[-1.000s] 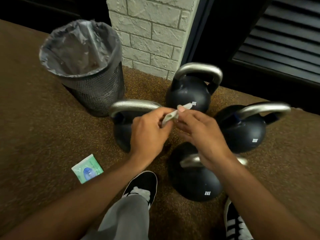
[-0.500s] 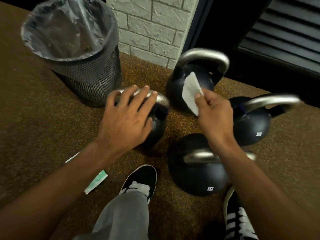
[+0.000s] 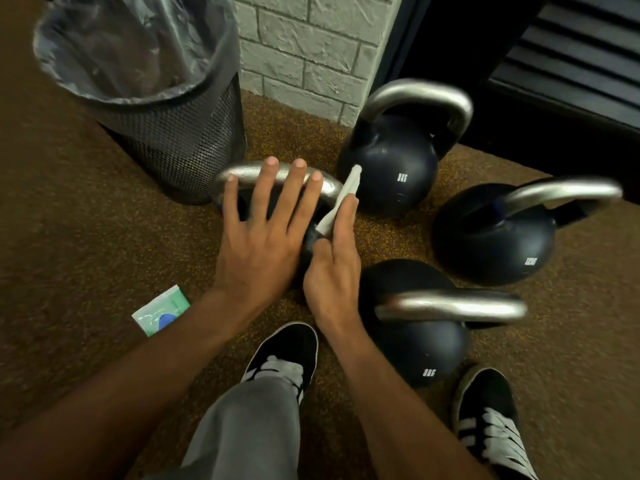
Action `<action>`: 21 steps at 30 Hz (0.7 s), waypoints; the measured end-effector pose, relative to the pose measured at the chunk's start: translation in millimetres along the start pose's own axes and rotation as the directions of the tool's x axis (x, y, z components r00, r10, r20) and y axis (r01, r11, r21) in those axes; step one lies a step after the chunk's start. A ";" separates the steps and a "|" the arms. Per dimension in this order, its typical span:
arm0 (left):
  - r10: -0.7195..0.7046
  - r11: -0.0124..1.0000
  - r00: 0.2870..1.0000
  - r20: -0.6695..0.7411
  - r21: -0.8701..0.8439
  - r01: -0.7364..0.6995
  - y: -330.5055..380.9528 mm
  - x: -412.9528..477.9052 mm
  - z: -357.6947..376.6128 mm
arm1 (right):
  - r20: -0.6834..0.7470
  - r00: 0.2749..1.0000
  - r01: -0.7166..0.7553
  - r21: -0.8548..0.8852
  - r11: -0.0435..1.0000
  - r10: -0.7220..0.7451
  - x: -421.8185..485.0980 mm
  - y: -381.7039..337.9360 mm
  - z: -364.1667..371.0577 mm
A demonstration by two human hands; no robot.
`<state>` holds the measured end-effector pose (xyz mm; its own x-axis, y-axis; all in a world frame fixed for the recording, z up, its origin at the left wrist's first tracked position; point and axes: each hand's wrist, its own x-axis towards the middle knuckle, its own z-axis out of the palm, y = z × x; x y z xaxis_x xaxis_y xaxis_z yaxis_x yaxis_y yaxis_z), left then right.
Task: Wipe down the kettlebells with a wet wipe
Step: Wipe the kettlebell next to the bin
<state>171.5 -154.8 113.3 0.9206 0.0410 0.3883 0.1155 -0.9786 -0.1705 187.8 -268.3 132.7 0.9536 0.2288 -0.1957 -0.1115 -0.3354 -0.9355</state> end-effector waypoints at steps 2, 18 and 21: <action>0.017 0.999 1.000 -0.018 0.044 -0.016 -0.2 -1.8 9.2 | 0.020 1.000 -0.020 0.078 0.997 0.018 1.7 0.5 4.9; -0.027 0.999 0.993 -0.118 -0.037 0.023 6.1 -1.0 20.5 | 0.049 0.999 -0.012 0.131 0.991 0.006 24.5 11.9 -9.4; -0.032 0.998 0.992 -0.118 -0.055 0.025 5.8 -0.9 20.2 | 0.059 0.981 -0.196 0.289 0.937 0.187 43.0 6.7 -17.6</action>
<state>178.8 -156.4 93.7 0.8659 0.0477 0.4979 0.1180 -0.9868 -0.1108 233.0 -276.8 123.1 0.8977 0.2152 -0.3844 -0.3725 -0.0950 -0.9231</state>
